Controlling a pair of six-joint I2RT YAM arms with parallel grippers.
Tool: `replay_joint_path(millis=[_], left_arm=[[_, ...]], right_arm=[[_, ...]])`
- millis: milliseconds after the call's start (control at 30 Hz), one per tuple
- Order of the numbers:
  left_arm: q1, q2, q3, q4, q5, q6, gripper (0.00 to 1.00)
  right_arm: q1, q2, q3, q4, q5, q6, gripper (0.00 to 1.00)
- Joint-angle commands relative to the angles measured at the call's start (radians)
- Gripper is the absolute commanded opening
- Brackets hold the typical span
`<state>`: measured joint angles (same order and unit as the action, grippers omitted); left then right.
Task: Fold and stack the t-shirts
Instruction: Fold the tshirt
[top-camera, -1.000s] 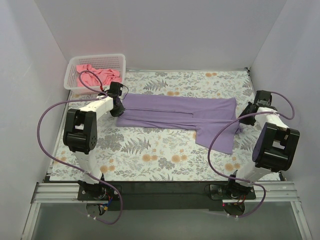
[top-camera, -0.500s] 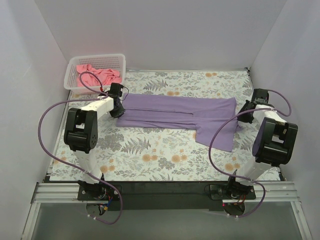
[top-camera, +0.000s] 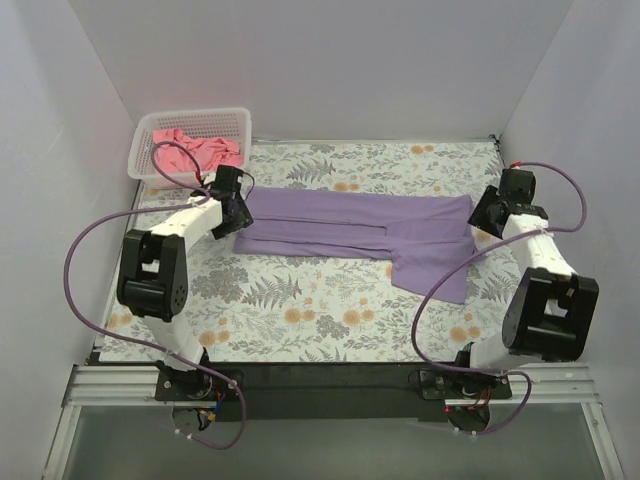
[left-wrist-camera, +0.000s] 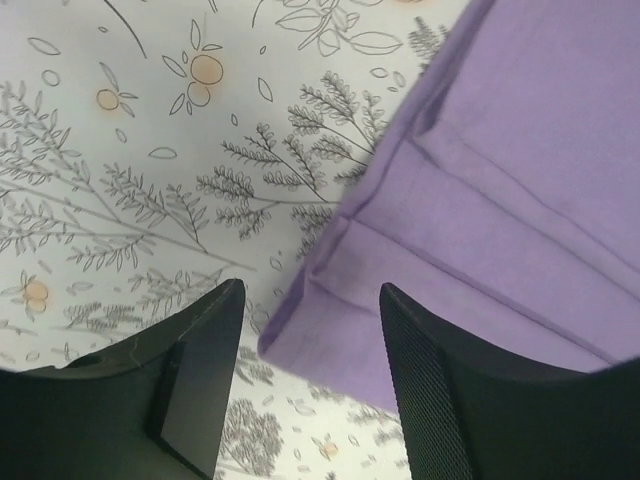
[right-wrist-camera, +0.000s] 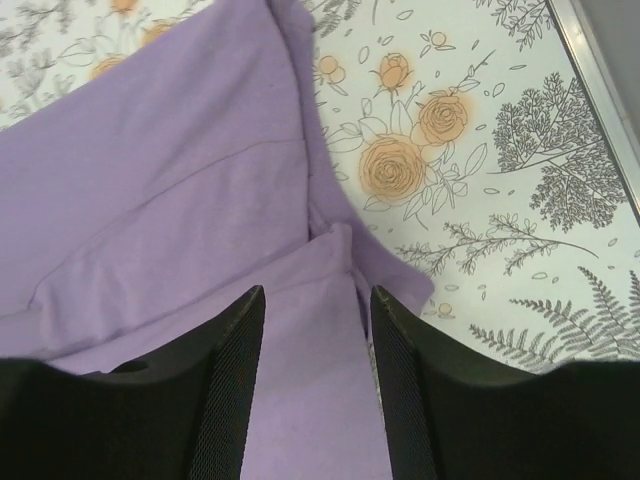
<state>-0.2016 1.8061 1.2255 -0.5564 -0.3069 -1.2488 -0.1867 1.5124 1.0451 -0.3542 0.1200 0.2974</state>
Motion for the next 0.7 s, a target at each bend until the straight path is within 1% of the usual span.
replay_joint_path(millis=[0, 33, 133, 167, 200, 233, 267, 300, 333, 367, 400, 533, 667], left_arm=[[-0.019, -0.172, -0.012, 0.007, -0.035, 0.008, 0.57], [-0.022, -0.232, -0.021, 0.009, -0.038, 0.009, 0.58], [-0.036, -0.322, -0.081, 0.018, -0.035, 0.011, 0.58], [-0.041, -0.385, -0.102, 0.023, -0.031, 0.012, 0.59], [-0.051, -0.414, -0.150, 0.029, -0.028, 0.014, 0.59], [-0.058, -0.442, -0.173, 0.039, -0.023, 0.015, 0.59], [-0.064, -0.503, -0.197, 0.046, -0.015, 0.022, 0.59], [-0.077, -0.528, -0.254, 0.052, -0.012, 0.025, 0.59], [-0.084, -0.557, -0.280, 0.067, -0.012, 0.029, 0.61], [-0.088, -0.582, -0.309, 0.073, -0.003, 0.041, 0.68], [-0.097, -0.624, -0.352, 0.076, -0.003, 0.042, 0.69], [-0.104, -0.697, -0.438, 0.102, 0.002, 0.042, 0.70], [-0.105, -0.708, -0.469, 0.119, 0.005, 0.037, 0.70]], right_arm=[[0.039, -0.141, -0.060, -0.037, 0.066, -0.017, 0.54], [0.058, -0.164, -0.081, -0.042, 0.061, -0.017, 0.55], [0.098, -0.245, -0.178, -0.049, 0.006, -0.004, 0.57], [0.108, -0.260, -0.204, -0.054, -0.005, 0.000, 0.58], [0.124, -0.283, -0.226, -0.061, -0.017, 0.006, 0.61], [0.153, -0.293, -0.247, -0.065, -0.017, 0.009, 0.62], [0.167, -0.303, -0.290, -0.068, -0.014, 0.011, 0.63], [0.180, -0.307, -0.309, -0.068, -0.011, 0.019, 0.63], [0.219, -0.307, -0.328, -0.068, -0.005, 0.022, 0.63], [0.234, -0.301, -0.354, -0.068, 0.006, 0.025, 0.63], [0.251, -0.297, -0.368, -0.068, 0.021, 0.029, 0.63], [0.322, -0.258, -0.407, -0.049, 0.050, 0.052, 0.62], [0.365, -0.178, -0.408, -0.028, 0.087, 0.068, 0.58]])
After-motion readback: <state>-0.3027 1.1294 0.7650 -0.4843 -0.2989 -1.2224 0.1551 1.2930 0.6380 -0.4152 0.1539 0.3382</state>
